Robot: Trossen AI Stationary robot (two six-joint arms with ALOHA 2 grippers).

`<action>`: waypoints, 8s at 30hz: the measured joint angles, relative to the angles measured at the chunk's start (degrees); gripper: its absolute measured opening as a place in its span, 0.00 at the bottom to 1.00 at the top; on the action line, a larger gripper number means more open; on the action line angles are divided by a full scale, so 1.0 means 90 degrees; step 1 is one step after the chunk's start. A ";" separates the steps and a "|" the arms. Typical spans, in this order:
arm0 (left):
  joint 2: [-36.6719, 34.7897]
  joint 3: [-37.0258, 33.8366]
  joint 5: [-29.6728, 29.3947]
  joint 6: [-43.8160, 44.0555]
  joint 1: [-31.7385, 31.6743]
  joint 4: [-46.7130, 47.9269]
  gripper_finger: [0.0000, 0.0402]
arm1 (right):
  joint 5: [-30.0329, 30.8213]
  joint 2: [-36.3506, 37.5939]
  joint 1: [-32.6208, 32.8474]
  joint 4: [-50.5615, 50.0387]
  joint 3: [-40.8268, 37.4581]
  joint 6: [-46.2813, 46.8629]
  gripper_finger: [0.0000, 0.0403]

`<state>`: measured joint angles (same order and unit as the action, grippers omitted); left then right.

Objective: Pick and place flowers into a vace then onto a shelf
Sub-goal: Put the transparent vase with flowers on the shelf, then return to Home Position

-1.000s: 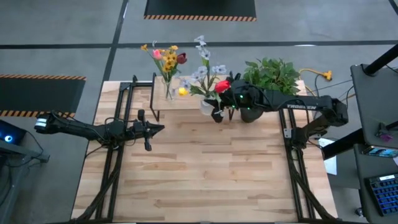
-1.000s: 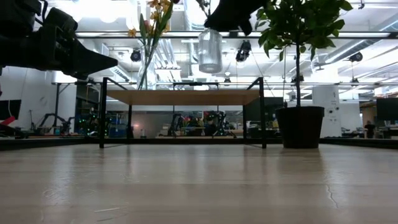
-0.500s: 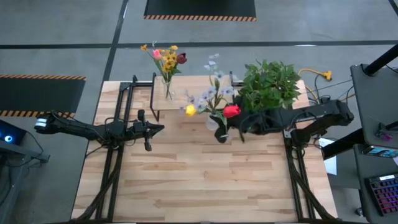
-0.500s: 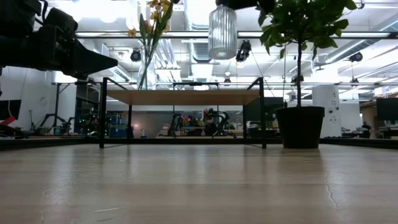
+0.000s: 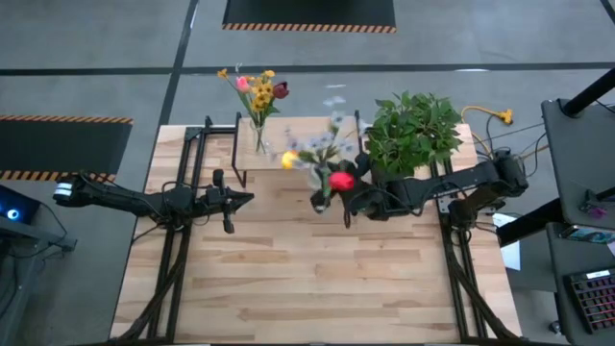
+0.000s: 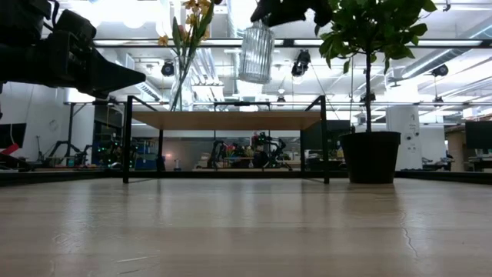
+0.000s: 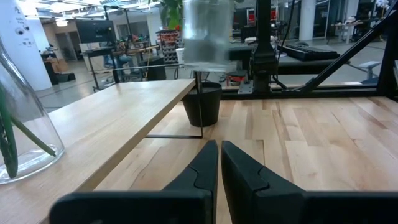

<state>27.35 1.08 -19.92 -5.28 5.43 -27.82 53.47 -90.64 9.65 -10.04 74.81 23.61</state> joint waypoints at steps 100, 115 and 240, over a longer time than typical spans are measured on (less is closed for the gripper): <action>-0.0005 -0.0046 -0.0476 0.0153 0.0002 0.0118 0.01 | -0.1527 0.0136 -0.0972 -0.0051 -0.0031 -0.1675 0.54; -0.0014 -0.0039 -0.0474 0.0216 0.0002 0.0113 0.01 | -0.2290 0.0978 0.1038 -0.0181 -0.1498 -0.1592 0.54; -0.2958 -0.0053 0.0865 0.0981 -0.0034 0.2571 0.01 | -0.6221 0.9674 -0.2491 0.1313 -0.8252 -0.2644 0.02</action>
<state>0.73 0.60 -12.14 3.55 5.13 -4.69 -2.52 -3.57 -12.78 1.78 0.54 -0.19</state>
